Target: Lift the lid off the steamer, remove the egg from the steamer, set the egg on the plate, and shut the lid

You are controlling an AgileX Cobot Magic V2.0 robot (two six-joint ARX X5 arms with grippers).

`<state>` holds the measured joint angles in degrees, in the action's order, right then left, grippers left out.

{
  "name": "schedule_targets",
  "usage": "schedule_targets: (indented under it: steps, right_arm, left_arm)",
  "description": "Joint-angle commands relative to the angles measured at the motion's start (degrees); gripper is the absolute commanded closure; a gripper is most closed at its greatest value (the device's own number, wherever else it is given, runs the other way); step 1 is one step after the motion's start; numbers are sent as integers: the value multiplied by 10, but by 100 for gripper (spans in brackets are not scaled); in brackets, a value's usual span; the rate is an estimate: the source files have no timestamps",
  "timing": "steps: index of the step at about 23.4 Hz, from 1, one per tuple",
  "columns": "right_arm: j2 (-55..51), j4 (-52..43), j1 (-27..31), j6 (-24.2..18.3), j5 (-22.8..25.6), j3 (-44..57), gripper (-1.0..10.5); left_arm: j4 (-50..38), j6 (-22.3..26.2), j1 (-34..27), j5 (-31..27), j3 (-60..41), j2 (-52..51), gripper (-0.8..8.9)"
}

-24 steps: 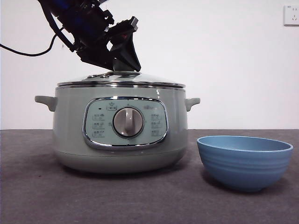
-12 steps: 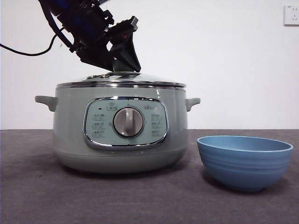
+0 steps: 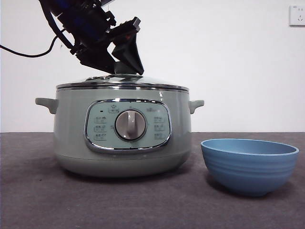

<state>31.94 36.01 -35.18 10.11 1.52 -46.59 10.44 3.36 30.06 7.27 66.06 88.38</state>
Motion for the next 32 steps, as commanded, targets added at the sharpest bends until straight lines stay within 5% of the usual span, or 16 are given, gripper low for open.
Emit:
schedule_targets:
  steps: [1, 16, 26, 32]
  right_arm:
    - [-1, -3, -1, 4, 0, 3, 594]
    - [-1, 6, -1, 4, -1, 3, 594]
    - [-1, 59, -1, 2, -80, 3, 599]
    - [-1, 104, -1, 2, -137, 3, 601]
  left_arm:
    - [10, -6, 2, 3, -3, 7, 342]
    - [28, -6, -1, 4, -3, -97, 342]
    - [258, -6, 0, 13, -3, -260, 346]
    - [424, -8, 0, 66, -3, -347, 346]
